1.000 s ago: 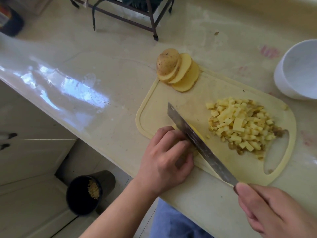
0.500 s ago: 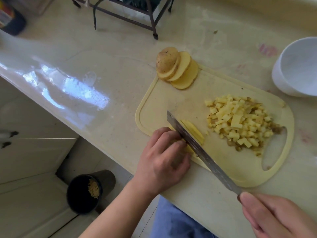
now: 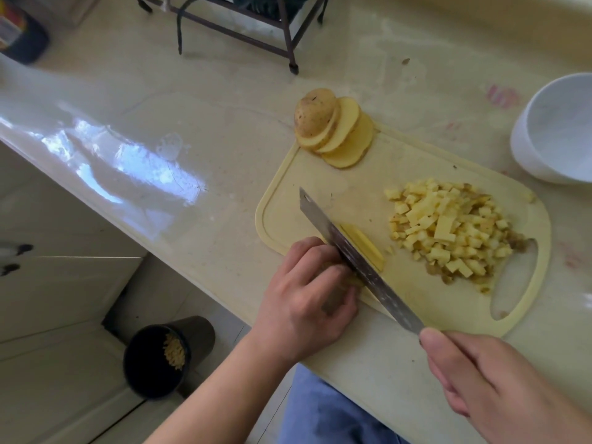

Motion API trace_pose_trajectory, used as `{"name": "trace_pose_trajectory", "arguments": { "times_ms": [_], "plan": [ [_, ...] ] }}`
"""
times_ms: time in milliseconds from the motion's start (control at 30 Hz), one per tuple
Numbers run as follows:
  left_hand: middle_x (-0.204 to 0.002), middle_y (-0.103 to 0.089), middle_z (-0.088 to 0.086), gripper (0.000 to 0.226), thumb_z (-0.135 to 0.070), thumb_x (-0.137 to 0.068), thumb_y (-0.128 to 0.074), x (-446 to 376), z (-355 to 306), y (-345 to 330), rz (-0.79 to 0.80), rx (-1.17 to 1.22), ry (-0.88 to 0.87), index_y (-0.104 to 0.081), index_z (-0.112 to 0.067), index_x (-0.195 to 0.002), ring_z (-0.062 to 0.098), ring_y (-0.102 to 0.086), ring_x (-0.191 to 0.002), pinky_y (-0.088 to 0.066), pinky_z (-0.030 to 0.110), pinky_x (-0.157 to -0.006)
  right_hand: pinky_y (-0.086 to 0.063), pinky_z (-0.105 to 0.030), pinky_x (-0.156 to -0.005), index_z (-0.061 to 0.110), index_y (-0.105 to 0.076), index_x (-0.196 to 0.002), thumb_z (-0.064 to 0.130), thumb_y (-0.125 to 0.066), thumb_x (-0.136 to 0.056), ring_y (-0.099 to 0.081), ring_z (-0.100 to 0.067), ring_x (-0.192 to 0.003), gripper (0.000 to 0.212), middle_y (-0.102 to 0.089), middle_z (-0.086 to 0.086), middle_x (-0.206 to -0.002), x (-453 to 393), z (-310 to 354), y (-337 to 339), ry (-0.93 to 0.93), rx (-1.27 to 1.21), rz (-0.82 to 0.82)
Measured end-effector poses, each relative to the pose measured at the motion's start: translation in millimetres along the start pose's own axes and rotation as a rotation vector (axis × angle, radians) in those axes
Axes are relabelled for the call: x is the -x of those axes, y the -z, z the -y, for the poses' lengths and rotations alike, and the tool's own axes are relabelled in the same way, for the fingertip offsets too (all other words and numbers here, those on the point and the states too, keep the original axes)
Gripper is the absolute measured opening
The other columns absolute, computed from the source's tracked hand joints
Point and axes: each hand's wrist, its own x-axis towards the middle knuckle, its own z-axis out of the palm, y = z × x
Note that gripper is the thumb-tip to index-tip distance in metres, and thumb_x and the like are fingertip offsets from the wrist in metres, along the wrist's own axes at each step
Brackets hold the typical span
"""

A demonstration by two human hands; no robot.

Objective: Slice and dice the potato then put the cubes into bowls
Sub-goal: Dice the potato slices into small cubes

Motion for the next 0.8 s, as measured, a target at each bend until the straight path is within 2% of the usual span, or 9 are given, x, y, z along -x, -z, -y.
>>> {"name": "trace_pose_trajectory", "arguments": {
  "times_ms": [133, 333, 500, 633, 800],
  "plan": [
    [-0.096, -0.069, 0.016, 0.011, -0.002, -0.076, -0.080, 0.4, -1.0, 0.0, -0.012, -0.002, 0.010, -0.075, 0.002, -0.085, 0.036, -0.063, -0.094, -0.053, 0.039, -0.086, -0.030, -0.015, -0.044, 0.017, -0.046, -0.061, 0.103, -0.018, -0.051, -0.040, -0.006, -0.040, 0.091, -0.042, 0.001, -0.042, 3.8, -0.1, 2.2, -0.007, 0.007, -0.022],
    [-0.097, -0.069, 0.016, 0.011, -0.003, -0.076, -0.080, 0.1, 0.0, 0.0, -0.009, 0.010, 0.016, -0.075, 0.002, -0.085, 0.037, -0.063, -0.094, -0.053, 0.040, -0.085, -0.033, -0.019, -0.043, 0.023, -0.050, -0.055, 0.104, -0.022, -0.050, -0.042, -0.007, -0.038, 0.086, -0.045, -0.002, -0.044, 10.3, -4.8, -0.5, -0.032, -0.010, -0.045],
    [-0.096, -0.068, 0.017, 0.010, -0.001, -0.077, -0.079, 3.7, 1.0, 2.4, -0.017, 0.025, 0.023, -0.075, 0.002, -0.085, 0.039, -0.063, -0.095, -0.053, 0.040, -0.086, -0.028, -0.012, -0.040, 0.020, -0.047, -0.052, 0.105, -0.022, -0.044, -0.037, -0.006, -0.036, 0.089, -0.041, 0.001, -0.038, 12.0, -1.2, 1.3, -0.050, -0.017, -0.024],
    [-0.090, -0.066, 0.018, 0.008, 0.005, -0.075, -0.080, 6.2, 0.0, 3.2, -0.049, -0.033, 0.016, -0.072, 0.003, -0.078, 0.036, -0.061, -0.090, -0.052, 0.039, -0.083, -0.031, -0.016, -0.041, 0.021, -0.048, -0.052, 0.106, -0.021, -0.044, -0.038, -0.005, -0.036, 0.089, -0.043, -0.002, -0.038, 15.4, -2.6, 3.9, -0.045, 0.010, -0.031],
    [-0.091, -0.067, 0.017, 0.008, 0.003, -0.077, -0.079, 10.2, -0.8, 4.5, -0.044, -0.039, 0.016, -0.073, 0.002, -0.081, 0.034, -0.061, -0.092, -0.052, 0.040, -0.086, -0.030, -0.017, -0.041, 0.019, -0.045, -0.052, 0.105, -0.028, -0.043, -0.036, -0.008, -0.037, 0.088, -0.039, -0.002, -0.039, 17.0, -3.8, 3.2, -0.055, -0.020, -0.008]
  ]
}}
